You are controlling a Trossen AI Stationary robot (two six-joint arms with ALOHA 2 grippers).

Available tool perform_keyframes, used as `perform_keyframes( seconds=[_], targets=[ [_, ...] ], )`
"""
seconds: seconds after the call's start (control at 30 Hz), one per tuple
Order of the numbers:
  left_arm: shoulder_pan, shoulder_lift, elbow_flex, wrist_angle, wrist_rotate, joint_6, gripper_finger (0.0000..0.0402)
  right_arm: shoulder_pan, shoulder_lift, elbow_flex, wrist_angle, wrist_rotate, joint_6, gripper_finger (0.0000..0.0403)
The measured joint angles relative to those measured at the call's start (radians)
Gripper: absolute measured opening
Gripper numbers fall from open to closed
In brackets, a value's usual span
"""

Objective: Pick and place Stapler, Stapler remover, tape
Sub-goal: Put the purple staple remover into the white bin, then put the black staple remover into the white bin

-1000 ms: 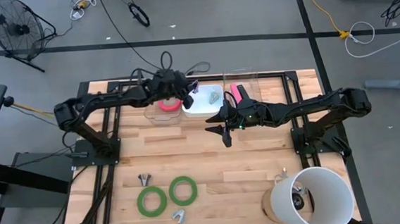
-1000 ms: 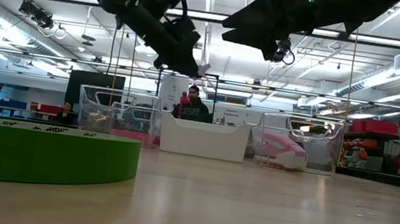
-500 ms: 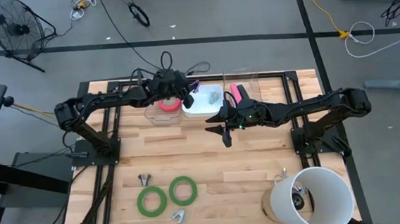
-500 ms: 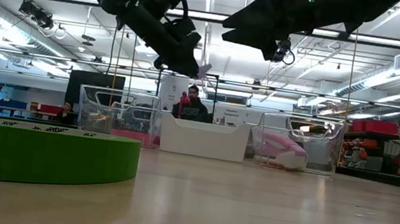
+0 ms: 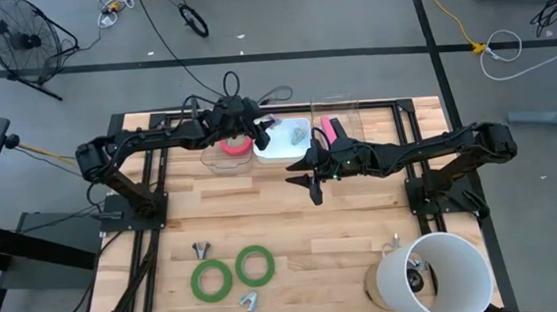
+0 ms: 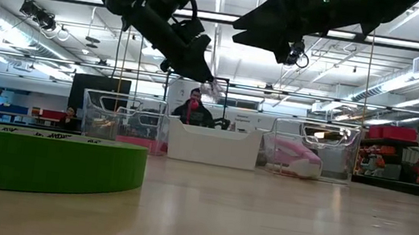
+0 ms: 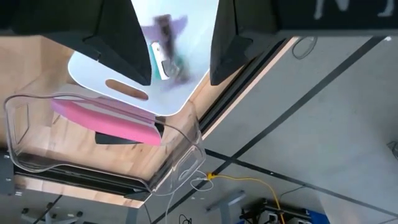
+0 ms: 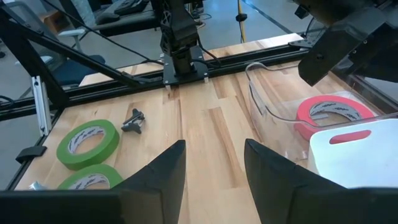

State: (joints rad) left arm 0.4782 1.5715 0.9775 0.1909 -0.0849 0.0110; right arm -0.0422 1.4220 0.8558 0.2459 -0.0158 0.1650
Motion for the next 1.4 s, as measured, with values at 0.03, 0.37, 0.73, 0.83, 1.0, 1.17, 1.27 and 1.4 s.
perform_keyframes(
  seconds=[0.03,0.37,0.73,0.83,1.0,1.17,1.27,1.4],
  targets=[
    [0.000,0.000,0.000,0.000,0.000,0.000,0.0171,0.000,0.000,0.000,0.000,0.000,0.000,0.0164],
    [-0.004,0.000,0.000,-0.014,0.007,-0.019,0.0172,0.000,0.000,0.000,0.000,0.000,0.000,0.0164],
    [-0.085,-0.158,0.000,-0.435,0.148,0.024,0.0172,0.000,0.000,0.000,-0.016,0.000,-0.005,0.0164],
    [-0.144,-0.244,0.001,-0.600,0.201,-0.019,0.0172,0.000,0.000,0.000,-0.016,0.001,-0.014,0.0164],
    [-0.291,-0.348,0.001,-0.822,0.286,-0.163,0.0172,0.000,0.000,0.000,-0.016,0.001,-0.016,0.0164],
    [-0.467,-0.394,0.000,-1.018,0.282,-0.280,0.0172,0.000,0.000,0.000,-0.016,0.001,-0.016,0.0164],
    [-0.575,-0.396,0.000,-1.073,0.239,-0.400,0.0172,0.000,0.000,0.000,-0.016,0.001,-0.016,0.0164],
    [-0.713,-0.394,-0.003,-1.113,0.145,-0.593,0.0172,0.000,0.000,0.000,-0.016,0.000,-0.017,0.0164]
  ],
)
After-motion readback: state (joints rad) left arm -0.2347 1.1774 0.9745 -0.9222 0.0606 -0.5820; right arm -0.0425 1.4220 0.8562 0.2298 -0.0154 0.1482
